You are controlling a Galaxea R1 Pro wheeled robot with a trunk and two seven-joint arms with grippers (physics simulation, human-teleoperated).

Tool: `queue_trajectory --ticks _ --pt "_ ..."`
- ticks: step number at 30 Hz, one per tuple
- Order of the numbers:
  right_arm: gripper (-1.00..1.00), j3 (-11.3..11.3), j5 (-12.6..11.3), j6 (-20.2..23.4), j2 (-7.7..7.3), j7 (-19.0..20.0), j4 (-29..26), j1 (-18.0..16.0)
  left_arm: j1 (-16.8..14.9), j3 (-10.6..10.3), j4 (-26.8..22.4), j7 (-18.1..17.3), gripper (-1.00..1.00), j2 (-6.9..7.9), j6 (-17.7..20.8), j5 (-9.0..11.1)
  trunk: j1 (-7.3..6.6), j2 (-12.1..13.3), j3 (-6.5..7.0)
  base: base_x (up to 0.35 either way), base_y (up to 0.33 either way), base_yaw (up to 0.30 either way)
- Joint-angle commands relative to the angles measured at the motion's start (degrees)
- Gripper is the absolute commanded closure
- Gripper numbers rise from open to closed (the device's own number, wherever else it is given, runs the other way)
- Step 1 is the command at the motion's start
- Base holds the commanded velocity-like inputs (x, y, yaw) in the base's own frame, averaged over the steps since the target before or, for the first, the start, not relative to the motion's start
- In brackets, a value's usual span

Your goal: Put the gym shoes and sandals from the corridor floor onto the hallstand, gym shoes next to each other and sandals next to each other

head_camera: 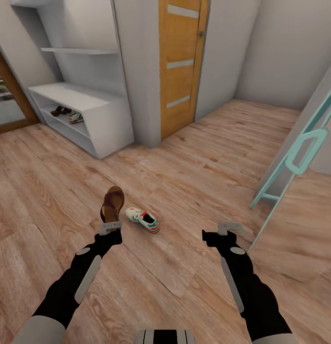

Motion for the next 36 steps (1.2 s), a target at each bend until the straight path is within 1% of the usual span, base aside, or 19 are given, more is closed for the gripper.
queue_trajectory --ticks 1,16,28,30,36 --pt "-1.00 0.08 0.01 0.32 -0.02 -0.30 -0.07 -0.02 -0.04 -0.18 -0.09 0.38 1.00 0.06 0.29 0.40 0.01 -0.02 0.01 0.255 -0.202 0.254" --pt "-1.00 0.08 0.01 0.32 -0.02 -0.30 -0.08 -0.02 -0.04 -0.22 -0.09 0.33 1.00 0.06 0.24 0.41 0.01 -0.02 1.11 0.283 -0.222 0.192" --pt "-1.00 0.08 0.01 0.32 -0.02 -0.30 -0.09 -0.02 -0.04 -0.22 -0.09 0.32 1.00 0.05 0.22 0.41 0.01 -0.02 2.07 0.257 -0.135 0.167" --pt "-1.00 0.08 0.01 0.32 -0.02 -0.30 -0.08 -0.02 -0.04 -0.22 -0.09 0.32 1.00 0.05 0.21 0.41 0.01 -0.02 2.23 0.208 -0.202 0.166" --pt "-1.00 0.08 0.01 0.32 -0.02 -0.30 -0.07 -0.02 -0.02 -0.22 -0.09 0.32 1.00 0.04 0.21 0.41 0.01 -0.02 2.71 0.032 -0.296 0.166"
